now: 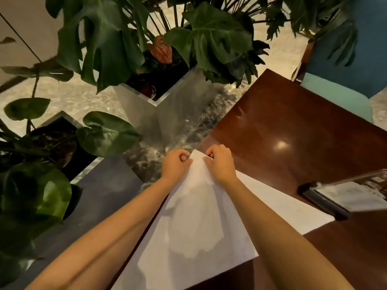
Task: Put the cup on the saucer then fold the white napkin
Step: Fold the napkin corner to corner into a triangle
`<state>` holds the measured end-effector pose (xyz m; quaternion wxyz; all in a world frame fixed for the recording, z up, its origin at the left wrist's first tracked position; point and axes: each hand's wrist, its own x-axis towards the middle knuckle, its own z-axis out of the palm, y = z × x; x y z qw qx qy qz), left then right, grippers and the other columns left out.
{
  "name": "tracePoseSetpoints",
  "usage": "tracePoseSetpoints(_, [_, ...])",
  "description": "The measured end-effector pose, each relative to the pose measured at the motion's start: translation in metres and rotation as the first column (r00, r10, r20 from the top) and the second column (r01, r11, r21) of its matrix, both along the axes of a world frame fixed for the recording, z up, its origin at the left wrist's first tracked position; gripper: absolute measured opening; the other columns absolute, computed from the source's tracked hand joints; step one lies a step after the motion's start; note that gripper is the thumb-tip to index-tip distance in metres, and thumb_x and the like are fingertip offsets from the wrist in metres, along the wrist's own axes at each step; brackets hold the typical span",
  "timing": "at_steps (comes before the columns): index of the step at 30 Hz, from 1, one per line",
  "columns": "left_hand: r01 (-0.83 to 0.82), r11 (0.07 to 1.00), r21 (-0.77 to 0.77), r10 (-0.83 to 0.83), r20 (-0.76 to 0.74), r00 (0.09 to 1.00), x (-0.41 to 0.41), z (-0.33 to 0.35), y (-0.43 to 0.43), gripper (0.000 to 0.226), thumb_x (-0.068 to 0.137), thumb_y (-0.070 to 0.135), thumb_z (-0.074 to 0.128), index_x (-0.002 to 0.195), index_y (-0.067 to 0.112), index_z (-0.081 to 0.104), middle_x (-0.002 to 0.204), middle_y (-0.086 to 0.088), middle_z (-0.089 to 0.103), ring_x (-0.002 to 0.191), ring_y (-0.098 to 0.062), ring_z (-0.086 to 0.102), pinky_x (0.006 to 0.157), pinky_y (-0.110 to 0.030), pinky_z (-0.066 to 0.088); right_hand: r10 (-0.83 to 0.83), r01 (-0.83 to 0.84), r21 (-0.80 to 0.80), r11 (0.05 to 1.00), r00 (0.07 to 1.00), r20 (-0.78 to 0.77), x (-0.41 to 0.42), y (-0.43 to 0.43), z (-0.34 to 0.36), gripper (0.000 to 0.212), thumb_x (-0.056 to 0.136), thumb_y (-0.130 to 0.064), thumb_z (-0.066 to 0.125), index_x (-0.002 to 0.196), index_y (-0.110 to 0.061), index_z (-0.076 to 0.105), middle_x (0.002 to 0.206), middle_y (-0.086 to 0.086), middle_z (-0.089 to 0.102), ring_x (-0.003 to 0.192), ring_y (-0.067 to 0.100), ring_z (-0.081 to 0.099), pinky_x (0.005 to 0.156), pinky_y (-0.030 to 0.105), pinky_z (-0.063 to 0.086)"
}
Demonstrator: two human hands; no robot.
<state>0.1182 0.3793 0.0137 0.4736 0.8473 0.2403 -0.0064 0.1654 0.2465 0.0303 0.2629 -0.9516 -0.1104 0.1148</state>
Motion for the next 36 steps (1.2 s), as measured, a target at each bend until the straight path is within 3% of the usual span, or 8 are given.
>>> tracePoseSetpoints(6, [0.137,0.987,0.084,-0.144,0.085,0.986,0.009,0.001,0.003,0.021,0.079,0.004,0.066,0.099,0.006,0.069,0.079,-0.001,0.054,0.071,-0.015,0.045,0.061,-0.014,0.031,-0.025,0.027,0.034,0.999,0.999,-0.048,0.006,0.001,-0.006,0.022,0.083,-0.010,0.054,0.064,-0.022,0.056,0.086,0.006,0.065,0.088,0.027,0.055,0.081,0.044,0.047])
tracePoseSetpoints(9, [0.159,0.983,0.090,-0.169,0.124,0.978,0.015,0.004,0.003,0.014,0.079,0.006,0.065,0.090,0.011,0.072,0.078,0.004,0.056,0.064,-0.005,0.045,0.061,-0.005,0.034,0.016,-0.011,0.066,0.998,0.996,-0.083,0.008,-0.005,-0.005,0.005,0.084,-0.017,0.062,0.080,-0.020,0.061,0.089,0.000,0.059,0.091,0.022,0.051,0.077,0.035,0.043])
tracePoseSetpoints(12, [0.196,0.976,0.091,-0.205,0.107,0.973,0.019,0.005,0.003,0.007,0.080,0.011,0.064,0.082,0.016,0.069,0.082,0.000,0.063,0.066,-0.008,0.050,0.062,-0.010,0.036,0.075,-0.068,0.068,0.995,0.991,-0.113,0.010,-0.011,-0.005,0.011,0.081,-0.022,0.067,0.091,-0.019,0.063,0.089,-0.001,0.053,0.092,0.021,0.046,0.074,0.031,0.037])
tracePoseSetpoints(14, [0.222,0.973,0.057,-0.226,0.098,0.969,0.020,0.005,0.004,0.006,0.082,0.012,0.064,0.085,0.016,0.067,0.080,-0.001,0.064,0.064,-0.004,0.050,0.061,-0.011,0.037,0.075,-0.068,0.059,0.996,0.988,-0.132,0.013,-0.013,-0.004,0.008,0.078,-0.022,0.068,0.075,-0.023,0.060,0.086,0.001,0.055,0.089,0.022,0.047,0.069,0.032,0.037])
tracePoseSetpoints(18, [0.258,0.966,-0.030,-0.256,0.068,0.964,0.021,0.007,0.009,0.015,0.085,0.010,0.063,0.098,0.016,0.068,0.075,-0.001,0.061,0.065,-0.004,0.051,0.065,-0.015,0.041,0.061,-0.050,0.061,0.997,0.979,-0.195,0.016,-0.016,0.003,0.039,0.079,-0.019,0.068,0.049,-0.028,0.046,0.061,-0.004,0.051,0.065,0.017,0.048,0.060,0.029,0.036])
tracePoseSetpoints(22, [0.245,0.968,-0.060,-0.243,0.043,0.969,0.024,0.006,0.010,0.014,0.084,0.010,0.064,0.094,0.012,0.073,0.075,-0.005,0.068,0.073,-0.015,0.057,0.073,-0.034,0.049,0.040,-0.013,0.108,0.994,0.968,-0.247,0.017,-0.018,0.010,0.015,0.081,-0.018,0.068,0.068,-0.011,0.067,0.072,0.002,0.062,0.065,0.016,0.051,0.058,0.030,0.042])
tracePoseSetpoints(28, [0.138,0.958,-0.250,-0.114,0.107,0.988,0.025,0.009,0.009,0.010,0.081,0.011,0.069,0.087,0.019,0.071,0.068,0.003,0.058,0.059,0.000,0.052,0.064,-0.012,0.046,0.071,-0.067,0.024,0.997,0.941,-0.330,0.019,-0.040,0.022,0.029,0.083,-0.025,0.065,0.059,-0.017,0.052,0.060,-0.003,0.048,0.055,0.012,0.041,0.050,0.027,0.030])
tracePoseSetpoints(36, [0.225,0.934,-0.276,-0.215,0.068,0.974,0.035,0.014,-0.010,0.021,0.079,0.002,0.067,0.094,0.018,0.069,0.077,0.004,0.061,0.073,-0.009,0.058,0.078,-0.021,0.048,-0.038,0.067,0.055,0.996,0.908,-0.416,0.002,-0.087,0.032,0.024,0.086,-0.019,0.065,0.070,-0.001,0.065,0.071,0.014,0.053,0.063,0.021,0.044,0.050,0.023,0.036])
